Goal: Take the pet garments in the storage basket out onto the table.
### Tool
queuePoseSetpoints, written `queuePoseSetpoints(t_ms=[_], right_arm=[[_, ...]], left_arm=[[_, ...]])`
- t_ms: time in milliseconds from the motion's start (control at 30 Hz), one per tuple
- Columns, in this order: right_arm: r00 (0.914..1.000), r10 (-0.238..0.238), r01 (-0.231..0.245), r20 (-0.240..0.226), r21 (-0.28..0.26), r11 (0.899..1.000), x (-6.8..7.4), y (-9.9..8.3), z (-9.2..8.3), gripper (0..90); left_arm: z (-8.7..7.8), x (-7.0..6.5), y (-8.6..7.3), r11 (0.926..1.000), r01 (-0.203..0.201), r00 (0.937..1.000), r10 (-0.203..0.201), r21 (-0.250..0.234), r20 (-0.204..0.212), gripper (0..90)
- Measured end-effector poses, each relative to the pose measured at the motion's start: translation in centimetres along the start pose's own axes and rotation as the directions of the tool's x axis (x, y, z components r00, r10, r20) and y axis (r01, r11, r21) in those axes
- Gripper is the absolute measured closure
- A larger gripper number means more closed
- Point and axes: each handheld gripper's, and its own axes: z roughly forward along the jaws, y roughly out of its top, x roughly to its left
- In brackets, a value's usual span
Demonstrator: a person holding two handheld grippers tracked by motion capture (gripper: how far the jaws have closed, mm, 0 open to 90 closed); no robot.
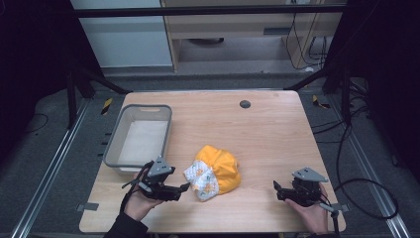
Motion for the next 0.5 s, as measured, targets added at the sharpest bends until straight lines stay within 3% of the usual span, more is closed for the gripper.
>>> queuePoseSetpoints(t_ms=[167, 500], right_arm=[[1.0000, -0.002, 0.002, 0.003, 0.001, 1.000, 0.0, -0.1, 0.0, 7.2], [1.0000, -0.004, 0.004, 0.004, 0.003, 1.000, 0.0, -0.1, 0.0, 6.9]], left_arm=[[-0.5, 0.3, -1.3, 0.9999, 0.000, 0.9998, 0.000, 0.015, -0.018, 20.7], [-1.8, 1.8, -4.1, 0.9984, 0.044, 0.9968, -0.042, 0.034, -0.068, 20.0]])
